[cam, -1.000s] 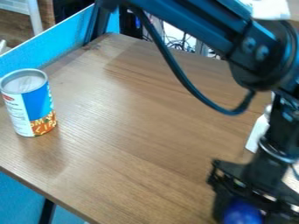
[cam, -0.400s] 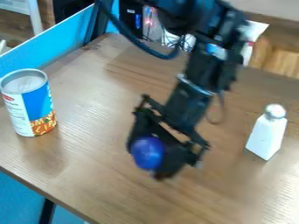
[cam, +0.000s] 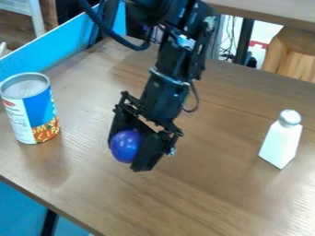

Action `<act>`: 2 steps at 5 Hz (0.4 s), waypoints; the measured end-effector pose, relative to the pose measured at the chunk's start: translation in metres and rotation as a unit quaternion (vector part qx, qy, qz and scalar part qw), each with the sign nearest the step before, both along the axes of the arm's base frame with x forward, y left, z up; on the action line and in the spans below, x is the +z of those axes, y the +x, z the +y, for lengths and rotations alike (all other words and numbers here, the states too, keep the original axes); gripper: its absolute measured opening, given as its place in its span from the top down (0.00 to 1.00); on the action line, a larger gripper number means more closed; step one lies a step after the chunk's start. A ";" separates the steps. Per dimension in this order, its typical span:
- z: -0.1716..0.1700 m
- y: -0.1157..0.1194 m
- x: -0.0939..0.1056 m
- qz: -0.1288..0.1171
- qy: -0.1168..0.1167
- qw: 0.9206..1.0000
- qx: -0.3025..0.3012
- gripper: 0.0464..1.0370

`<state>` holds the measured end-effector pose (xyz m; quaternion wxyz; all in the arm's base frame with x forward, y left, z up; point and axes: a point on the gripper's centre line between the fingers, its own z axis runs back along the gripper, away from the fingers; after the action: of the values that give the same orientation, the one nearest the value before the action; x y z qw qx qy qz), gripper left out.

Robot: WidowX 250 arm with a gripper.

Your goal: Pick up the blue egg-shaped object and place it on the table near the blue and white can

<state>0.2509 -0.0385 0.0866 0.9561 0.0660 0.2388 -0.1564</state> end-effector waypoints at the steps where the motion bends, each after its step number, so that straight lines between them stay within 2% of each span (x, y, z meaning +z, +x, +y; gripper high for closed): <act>1: 0.010 0.013 -0.014 -0.001 -0.005 1.000 -0.007 0.20; 2: 0.018 0.023 -0.021 -0.009 0.009 1.000 0.000 0.20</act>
<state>0.2744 -0.0204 0.0656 0.9575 0.0764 0.2318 -0.1536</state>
